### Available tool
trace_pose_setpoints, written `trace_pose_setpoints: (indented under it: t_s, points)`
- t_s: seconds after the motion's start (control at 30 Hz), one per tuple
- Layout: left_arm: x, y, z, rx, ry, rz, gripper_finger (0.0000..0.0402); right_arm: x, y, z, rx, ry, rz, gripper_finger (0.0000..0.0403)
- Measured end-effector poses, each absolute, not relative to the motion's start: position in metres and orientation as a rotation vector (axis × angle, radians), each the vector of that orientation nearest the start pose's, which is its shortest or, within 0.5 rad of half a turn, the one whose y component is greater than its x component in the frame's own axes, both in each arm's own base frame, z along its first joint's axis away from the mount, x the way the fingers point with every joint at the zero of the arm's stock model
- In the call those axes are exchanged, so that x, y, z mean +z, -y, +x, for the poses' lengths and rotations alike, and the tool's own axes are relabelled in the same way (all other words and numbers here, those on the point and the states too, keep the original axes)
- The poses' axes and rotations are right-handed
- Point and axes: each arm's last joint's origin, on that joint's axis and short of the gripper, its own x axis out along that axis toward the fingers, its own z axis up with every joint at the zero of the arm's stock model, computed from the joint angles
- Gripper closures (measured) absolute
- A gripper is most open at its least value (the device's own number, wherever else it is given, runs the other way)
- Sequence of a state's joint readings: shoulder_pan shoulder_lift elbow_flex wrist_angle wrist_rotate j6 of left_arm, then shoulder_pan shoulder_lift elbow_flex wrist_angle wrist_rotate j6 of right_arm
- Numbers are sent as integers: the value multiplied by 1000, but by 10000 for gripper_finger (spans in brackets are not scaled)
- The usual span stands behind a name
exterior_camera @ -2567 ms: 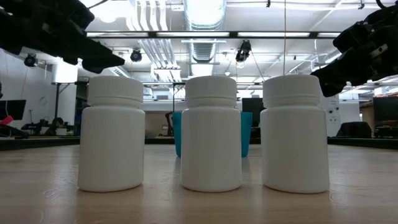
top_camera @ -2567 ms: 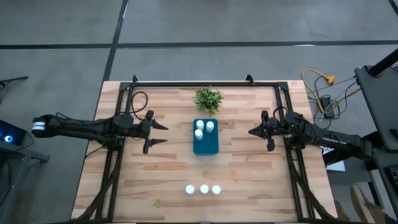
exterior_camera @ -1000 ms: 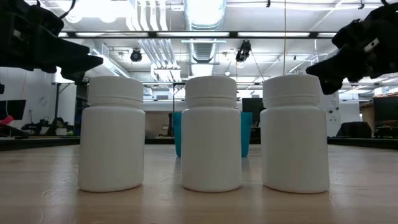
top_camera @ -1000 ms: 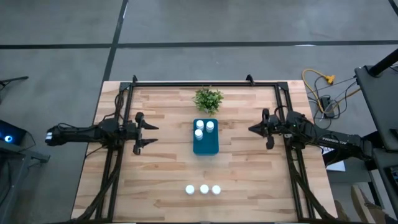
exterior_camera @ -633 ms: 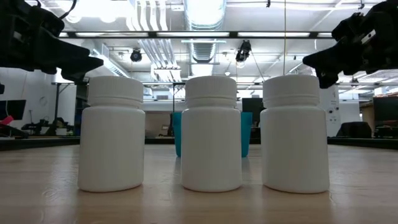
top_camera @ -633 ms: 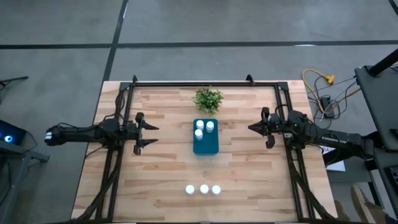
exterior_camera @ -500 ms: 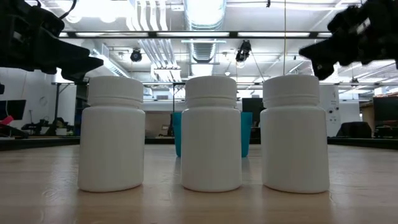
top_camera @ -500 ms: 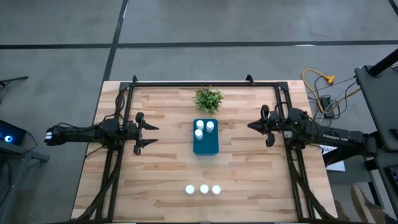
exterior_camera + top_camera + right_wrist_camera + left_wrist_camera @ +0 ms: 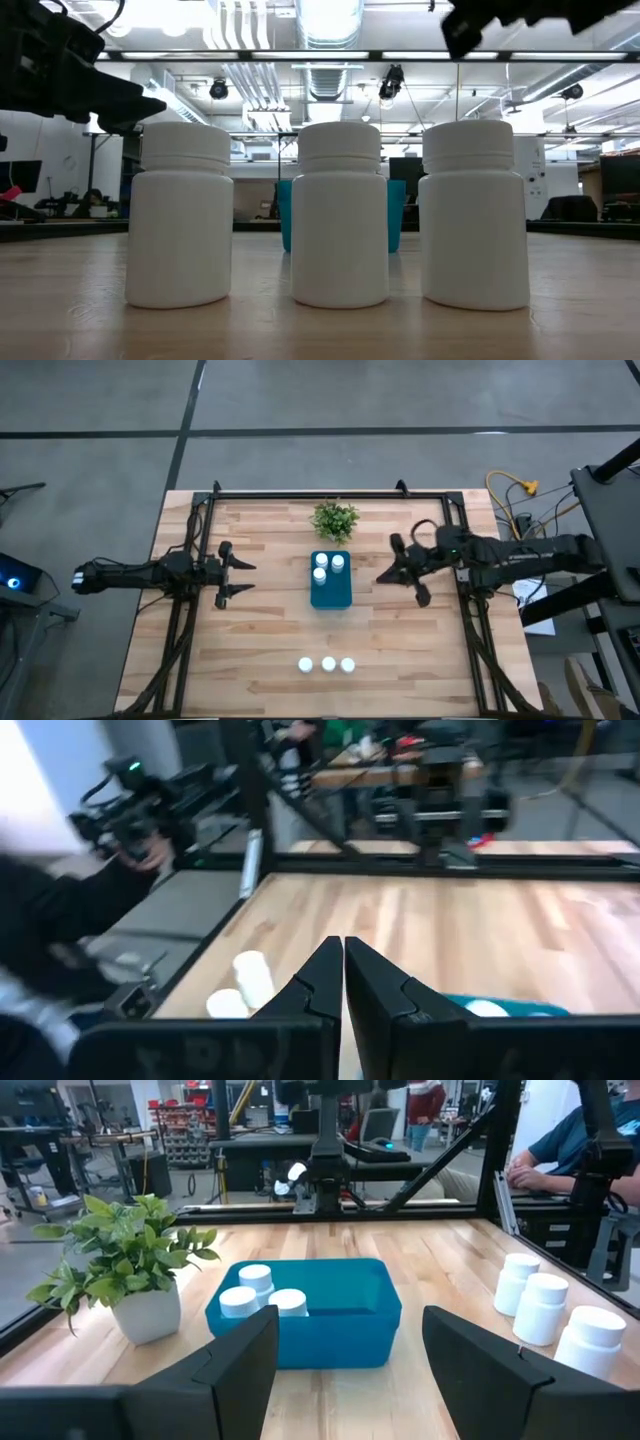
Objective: Pick and place pill bottles into a basket
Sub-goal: Put the white pill bottle into the blue bin
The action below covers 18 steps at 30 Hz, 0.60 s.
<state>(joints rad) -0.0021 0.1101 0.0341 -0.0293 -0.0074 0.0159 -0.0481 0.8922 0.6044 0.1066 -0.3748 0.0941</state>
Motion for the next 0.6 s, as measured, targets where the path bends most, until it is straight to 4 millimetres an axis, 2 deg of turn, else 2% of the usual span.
trace_pose_setpoints:
  t_s: [0.13, 0.23, 0.6]
  points:
    - [163, 0, 103, 4, -114, 17, 174, 290, -16, 225, 392, -219, 85, 394]
    - [162, 0, 103, 2, -117, 22, 197, 297, -22, 240, 409, -251, 76, 394]
    - [162, 1, 103, -19, -121, 57, 385, 291, -26, 276, 387, -470, 184, 394]
